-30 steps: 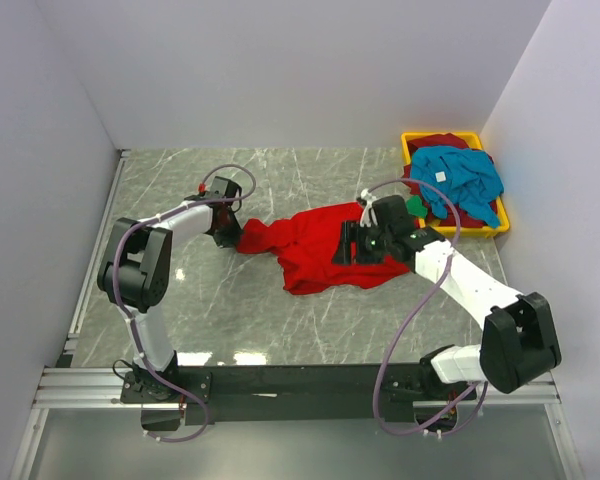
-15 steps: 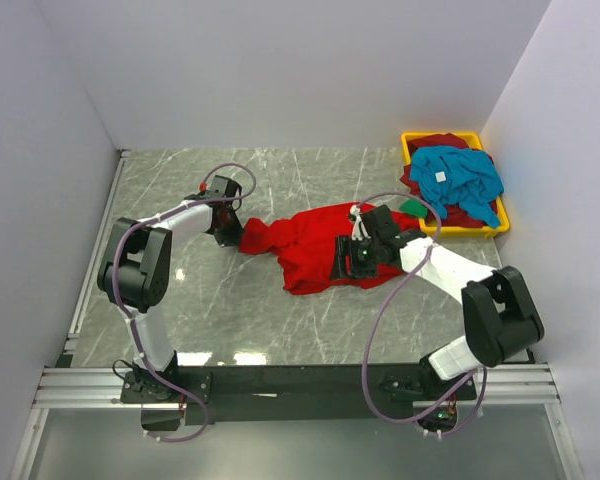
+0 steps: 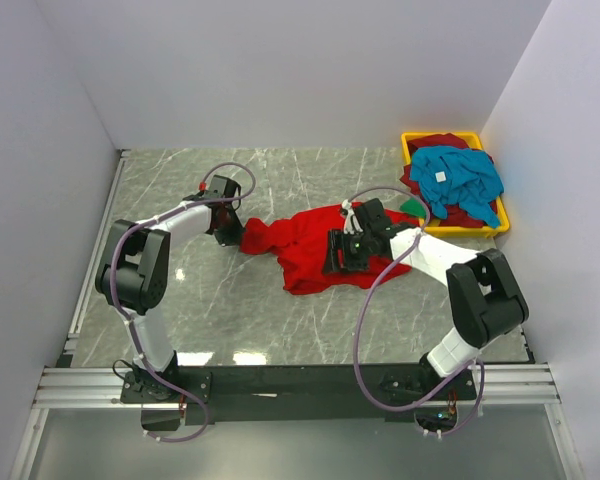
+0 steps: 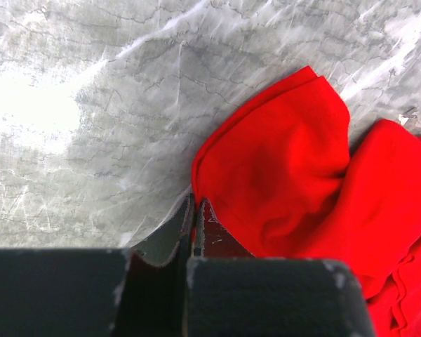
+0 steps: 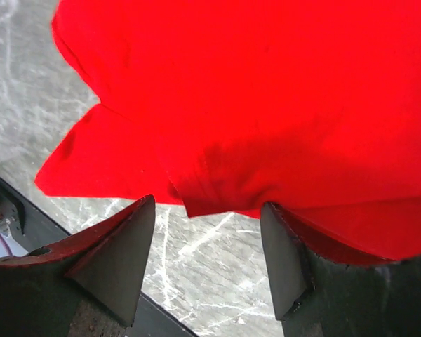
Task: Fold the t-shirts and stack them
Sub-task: Flatten the tshirt out
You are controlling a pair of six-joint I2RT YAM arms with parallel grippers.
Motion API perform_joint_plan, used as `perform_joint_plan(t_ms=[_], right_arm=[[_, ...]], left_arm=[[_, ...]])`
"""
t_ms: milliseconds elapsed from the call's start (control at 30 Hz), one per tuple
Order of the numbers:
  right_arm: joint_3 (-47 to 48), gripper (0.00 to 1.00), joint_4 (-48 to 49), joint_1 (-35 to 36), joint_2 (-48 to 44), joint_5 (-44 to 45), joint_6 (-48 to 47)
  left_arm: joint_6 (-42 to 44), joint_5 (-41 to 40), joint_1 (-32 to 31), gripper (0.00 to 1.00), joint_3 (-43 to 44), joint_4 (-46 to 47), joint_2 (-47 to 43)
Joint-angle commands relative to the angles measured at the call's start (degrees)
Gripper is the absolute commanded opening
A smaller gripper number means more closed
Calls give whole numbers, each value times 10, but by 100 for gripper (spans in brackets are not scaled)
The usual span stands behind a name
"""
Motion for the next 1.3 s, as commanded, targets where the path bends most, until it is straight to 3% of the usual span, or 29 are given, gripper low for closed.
perform_joint_plan(t_ms=[0, 133, 367, 633, 900, 1100, 1267], right_arm=[[29, 68, 25, 5, 5, -22, -1], [40, 63, 18, 5, 19, -19, -2], [63, 30, -5, 6, 18, 6, -8], [79, 19, -64, 5, -19, 49, -8], [74, 1, -73, 4, -40, 54, -6], [95, 0, -74, -15, -55, 41, 11], [175, 0, -103, -64, -69, 45, 16]], left_arm=[[-1, 5, -2, 1, 1, 10, -30], [-4, 5, -2, 1, 1, 11, -29], [-1, 1, -2, 1, 5, 7, -30], [6, -15, -2, 1, 22, -13, -45], [8, -17, -1, 1, 25, -17, -64], [8, -15, 5, 1, 37, -12, -84], [8, -29, 15, 1, 81, -16, -109]])
